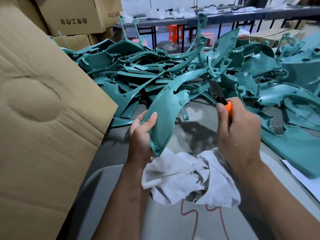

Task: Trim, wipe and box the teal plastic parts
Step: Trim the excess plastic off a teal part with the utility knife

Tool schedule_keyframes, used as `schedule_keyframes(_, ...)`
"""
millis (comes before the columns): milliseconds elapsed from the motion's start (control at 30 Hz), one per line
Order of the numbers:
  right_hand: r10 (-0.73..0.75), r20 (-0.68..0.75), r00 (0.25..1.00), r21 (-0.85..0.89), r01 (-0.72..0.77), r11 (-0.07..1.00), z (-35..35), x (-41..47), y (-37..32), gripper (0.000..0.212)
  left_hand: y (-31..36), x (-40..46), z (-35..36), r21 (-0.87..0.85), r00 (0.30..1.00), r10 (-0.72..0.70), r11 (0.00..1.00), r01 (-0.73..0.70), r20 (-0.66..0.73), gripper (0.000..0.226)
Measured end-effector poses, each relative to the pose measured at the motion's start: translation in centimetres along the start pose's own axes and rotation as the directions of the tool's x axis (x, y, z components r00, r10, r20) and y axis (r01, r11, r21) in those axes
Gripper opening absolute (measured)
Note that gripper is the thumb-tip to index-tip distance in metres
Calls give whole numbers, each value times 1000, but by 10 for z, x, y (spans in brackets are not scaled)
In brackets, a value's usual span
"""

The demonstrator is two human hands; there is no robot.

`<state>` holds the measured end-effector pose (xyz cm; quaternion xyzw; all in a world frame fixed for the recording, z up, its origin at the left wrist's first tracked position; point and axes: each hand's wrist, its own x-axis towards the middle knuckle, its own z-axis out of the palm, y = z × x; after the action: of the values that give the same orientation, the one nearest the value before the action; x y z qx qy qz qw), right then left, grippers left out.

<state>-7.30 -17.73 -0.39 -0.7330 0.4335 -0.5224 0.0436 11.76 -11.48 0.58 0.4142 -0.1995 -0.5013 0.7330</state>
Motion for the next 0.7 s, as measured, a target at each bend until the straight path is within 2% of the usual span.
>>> schedule_keyframes(67,-18,20,1000,107,16,994,-2,0,3,32,0,2,-3,-7,1000,14,1000,-14,14,43)
schedule_keyframes(167,-151,127,980,280,110,954,-4,-5,-3,31,-2,6,-7,-21,998,3,1000,-1,59,40)
schedule_keyframes(233,-195,153,969,335,135,932,-2,-7,-10,31,-4,8,-7,-55,994,-22,998,28,111,37)
schedule_keyframes(367,-192,189,963,410,101,906,0,-9,-16,30,-12,7,-2,-162,945,-174,961,224,278,30)
schedule_keyframes(500,-98,162,982,354,35,935,4,-8,-12,39,-17,6,1,-301,894,-251,879,371,370,20)
schedule_keyframes(567,-47,130,990,342,0,940,4,-8,-10,42,-18,11,-4,-323,872,-312,839,439,377,31)
schedule_keyframes(633,-81,115,990,354,35,934,3,-8,-10,39,-20,17,-11,-309,835,-376,802,511,402,54)
schedule_keyframes(700,-163,122,979,372,107,922,4,-10,-15,32,-21,19,-13,-300,801,-390,779,550,455,54)
